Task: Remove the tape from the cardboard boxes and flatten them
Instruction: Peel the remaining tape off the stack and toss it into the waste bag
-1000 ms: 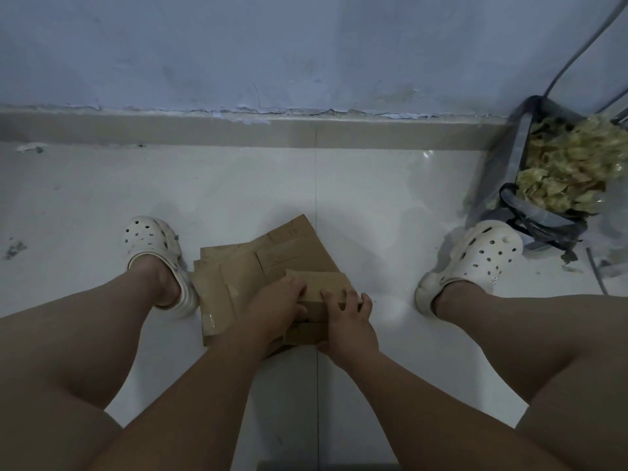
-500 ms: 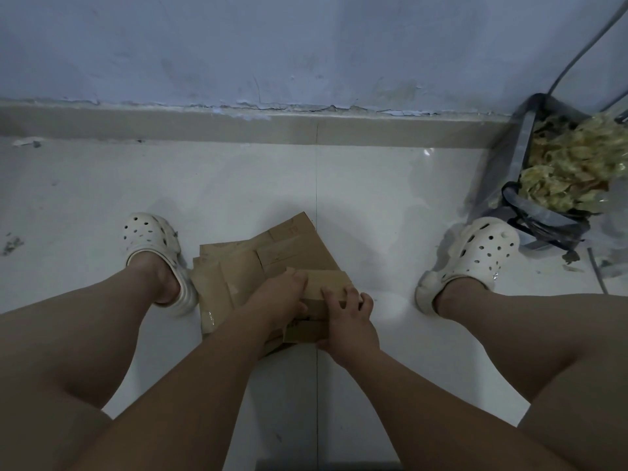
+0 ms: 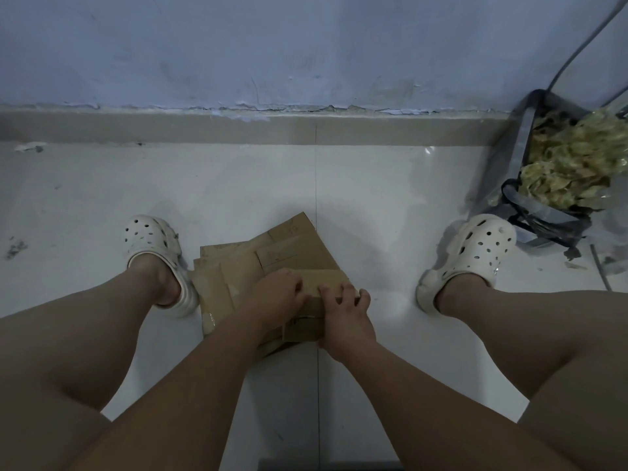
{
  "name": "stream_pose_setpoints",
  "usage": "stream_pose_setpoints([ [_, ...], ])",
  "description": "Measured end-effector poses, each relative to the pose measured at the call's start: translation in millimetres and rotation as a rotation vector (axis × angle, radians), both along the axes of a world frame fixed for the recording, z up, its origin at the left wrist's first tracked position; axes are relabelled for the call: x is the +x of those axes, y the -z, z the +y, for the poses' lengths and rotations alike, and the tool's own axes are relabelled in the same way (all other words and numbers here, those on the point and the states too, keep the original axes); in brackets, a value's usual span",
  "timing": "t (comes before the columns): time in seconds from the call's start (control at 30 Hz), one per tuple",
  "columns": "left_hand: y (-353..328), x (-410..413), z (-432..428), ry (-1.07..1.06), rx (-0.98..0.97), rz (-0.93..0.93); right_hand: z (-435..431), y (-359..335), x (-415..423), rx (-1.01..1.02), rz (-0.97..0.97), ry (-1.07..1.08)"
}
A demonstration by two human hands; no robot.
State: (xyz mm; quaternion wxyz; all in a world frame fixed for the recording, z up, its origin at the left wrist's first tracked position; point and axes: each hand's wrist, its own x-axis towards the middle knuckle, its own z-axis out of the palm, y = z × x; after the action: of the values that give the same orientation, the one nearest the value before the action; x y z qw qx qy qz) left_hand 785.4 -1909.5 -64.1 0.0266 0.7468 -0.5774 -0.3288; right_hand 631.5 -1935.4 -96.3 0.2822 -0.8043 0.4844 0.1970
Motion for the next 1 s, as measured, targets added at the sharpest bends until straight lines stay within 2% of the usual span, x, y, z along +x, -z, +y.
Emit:
stream_pose_setpoints([
  [0.17,4.8,12.2,-7.2,-0.054,0.060,0.036,-2.0,-0.1,0.8,-0.006,-0.005,-0.016],
  [0.27,6.1,17.8,-14.3,-0.114,0.134,0.156,-4.8,0.7,-1.7,-0.006,-0.009,-0.038],
  [0.4,5.1,29.3,-22.6,0.017,0.199,0.171,-4.1,2.2,-2.1,-0.019,-0.003,-0.047],
  [0.5,6.1,33.4,-25.2,0.038,0.181,0.174,-6.0,1.6,0.0,-0.026,0.001,-0.058],
  [0.73,12.9,18.1,-13.6,0.051,0.121,0.012,-9.1,-0.2,2.6,-0.029,0.030,-0.096],
  [1.0,6.5,14.2,5.9,-0.217,-0.066,0.181,-24.3,-3.9,6.6,0.031,0.019,-0.099],
])
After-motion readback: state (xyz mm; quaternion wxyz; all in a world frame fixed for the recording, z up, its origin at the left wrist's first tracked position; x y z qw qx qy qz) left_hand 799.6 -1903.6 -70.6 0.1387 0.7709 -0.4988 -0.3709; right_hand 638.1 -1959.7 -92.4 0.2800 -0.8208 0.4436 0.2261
